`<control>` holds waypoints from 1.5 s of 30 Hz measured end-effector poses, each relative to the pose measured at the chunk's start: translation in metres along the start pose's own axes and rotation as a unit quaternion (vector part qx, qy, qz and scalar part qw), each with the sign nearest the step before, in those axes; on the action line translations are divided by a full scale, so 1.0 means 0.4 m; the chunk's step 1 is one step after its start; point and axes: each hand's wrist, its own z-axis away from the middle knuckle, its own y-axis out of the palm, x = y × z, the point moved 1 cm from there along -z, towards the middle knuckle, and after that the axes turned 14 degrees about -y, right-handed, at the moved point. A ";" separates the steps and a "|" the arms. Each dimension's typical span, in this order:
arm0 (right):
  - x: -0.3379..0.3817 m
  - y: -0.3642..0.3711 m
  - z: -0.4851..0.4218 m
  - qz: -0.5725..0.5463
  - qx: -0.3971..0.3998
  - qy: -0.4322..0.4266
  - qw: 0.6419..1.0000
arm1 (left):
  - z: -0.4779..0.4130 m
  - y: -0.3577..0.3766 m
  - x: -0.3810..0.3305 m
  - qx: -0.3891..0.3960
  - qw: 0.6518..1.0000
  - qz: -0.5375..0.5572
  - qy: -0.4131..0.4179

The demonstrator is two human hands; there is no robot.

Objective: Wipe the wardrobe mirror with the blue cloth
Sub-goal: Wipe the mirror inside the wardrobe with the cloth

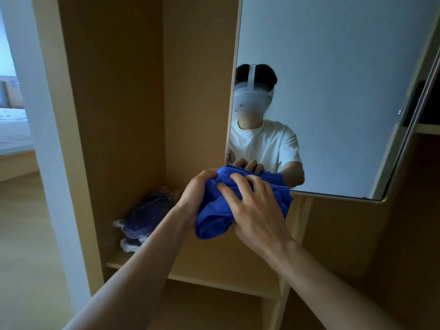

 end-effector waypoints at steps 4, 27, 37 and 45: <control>0.023 0.015 0.032 -0.054 -0.027 0.061 0.996 | 0.016 0.015 -0.013 -0.064 0.996 -0.046 0.030; 0.058 0.043 0.118 -0.469 -0.251 0.325 0.782 | 0.072 0.060 0.021 -0.132 0.973 -0.143 0.127; 0.132 0.082 -0.011 -0.297 -0.153 0.281 0.900 | 0.027 0.006 -0.005 -0.062 0.986 -0.094 0.125; -0.026 0.042 0.095 -0.100 -0.072 0.195 0.973 | 0.021 0.046 0.025 -0.127 0.969 -0.115 0.179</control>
